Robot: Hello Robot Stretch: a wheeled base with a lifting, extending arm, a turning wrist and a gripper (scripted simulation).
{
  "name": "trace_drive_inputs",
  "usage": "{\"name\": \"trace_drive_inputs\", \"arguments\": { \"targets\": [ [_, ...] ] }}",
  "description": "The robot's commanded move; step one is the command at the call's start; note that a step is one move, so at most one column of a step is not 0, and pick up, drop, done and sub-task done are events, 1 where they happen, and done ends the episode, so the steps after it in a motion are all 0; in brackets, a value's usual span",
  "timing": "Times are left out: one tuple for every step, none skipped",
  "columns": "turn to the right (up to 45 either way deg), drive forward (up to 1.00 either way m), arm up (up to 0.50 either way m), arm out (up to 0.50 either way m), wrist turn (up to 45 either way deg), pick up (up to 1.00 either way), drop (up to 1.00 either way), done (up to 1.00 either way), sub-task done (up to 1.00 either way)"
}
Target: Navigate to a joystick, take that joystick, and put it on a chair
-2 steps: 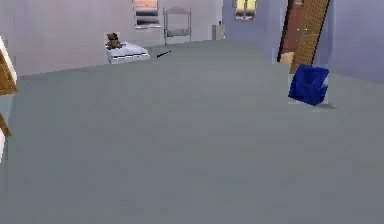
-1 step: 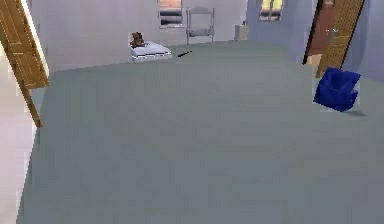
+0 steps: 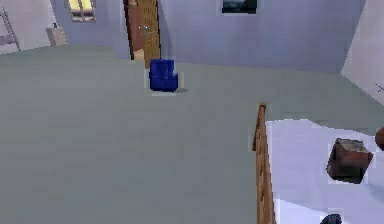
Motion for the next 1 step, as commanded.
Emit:
{"name": "trace_drive_inputs", "arguments": {
  "targets": [
    [33.0,0.0,0.0,0.0,0.0,0.0,0.0,0.0,0.0]
  ]
}}
